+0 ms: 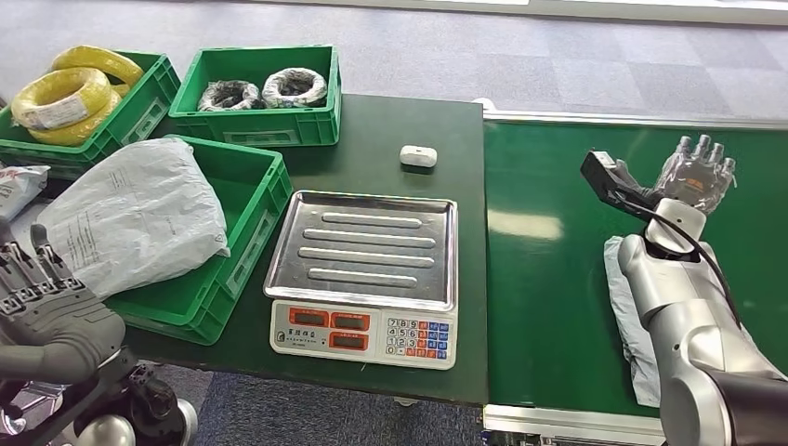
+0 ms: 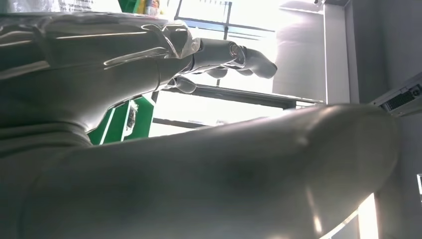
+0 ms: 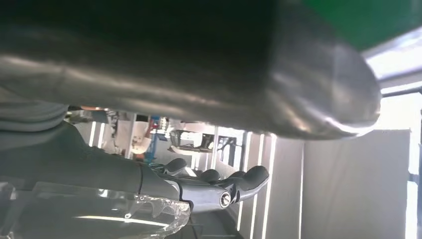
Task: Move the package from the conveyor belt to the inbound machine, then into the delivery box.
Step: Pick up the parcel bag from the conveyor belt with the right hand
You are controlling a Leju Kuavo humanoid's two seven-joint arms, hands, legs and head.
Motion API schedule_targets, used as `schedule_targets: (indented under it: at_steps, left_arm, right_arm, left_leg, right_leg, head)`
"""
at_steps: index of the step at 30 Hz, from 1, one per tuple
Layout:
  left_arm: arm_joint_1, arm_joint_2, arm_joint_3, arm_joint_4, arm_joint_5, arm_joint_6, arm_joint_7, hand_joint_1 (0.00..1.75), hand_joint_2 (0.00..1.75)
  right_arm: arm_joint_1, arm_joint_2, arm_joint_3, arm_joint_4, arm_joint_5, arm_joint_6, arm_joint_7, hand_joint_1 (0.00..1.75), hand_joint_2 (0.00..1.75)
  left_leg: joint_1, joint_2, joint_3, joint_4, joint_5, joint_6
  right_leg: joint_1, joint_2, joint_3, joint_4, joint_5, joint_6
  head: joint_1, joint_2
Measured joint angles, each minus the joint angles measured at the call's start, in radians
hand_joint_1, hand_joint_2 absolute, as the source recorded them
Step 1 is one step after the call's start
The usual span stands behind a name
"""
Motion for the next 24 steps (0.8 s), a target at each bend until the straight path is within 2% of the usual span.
schedule_targets:
  at_steps: [5,10,17,24]
  left_arm:
    - [0.012,0.000,0.008,-0.002,0.002,-0.003,0.000,0.00,0.00]
    - [0.015,0.000,0.015,-0.002,0.003,-0.010,0.000,0.00,0.00]
    - [0.013,0.000,0.021,-0.002,0.003,-0.020,0.000,0.00,0.00]
    - [0.013,0.000,0.030,-0.002,0.003,-0.021,0.000,0.00,0.00]
  right_arm:
    - [0.001,-0.028,0.000,0.040,0.001,0.029,0.031,0.00,0.00]
    - [0.002,-0.038,0.000,0.059,0.001,0.009,0.036,0.00,0.00]
    - [0.019,-0.034,-0.017,0.073,-0.007,-0.027,-0.028,0.00,0.00]
    - [0.030,-0.029,-0.032,0.078,-0.010,-0.015,-0.039,0.00,0.00]
  left_leg:
    - [0.000,0.000,0.000,0.000,0.000,0.000]
    - [0.000,0.000,0.000,0.000,0.000,0.000]
    - [0.000,0.000,0.000,0.000,0.000,0.000]
    - [0.000,0.000,0.000,0.000,0.000,0.000]
  right_leg:
    - [0.000,0.000,0.000,0.000,0.000,0.000]
    - [0.000,0.000,0.000,0.000,0.000,0.000]
    - [0.000,0.000,0.000,0.000,0.000,0.000]
    - [0.000,0.000,0.000,0.000,0.000,0.000]
  head:
    - [0.000,0.000]
    - [0.000,0.000]
    - [0.000,0.000]
    - [0.000,0.000]
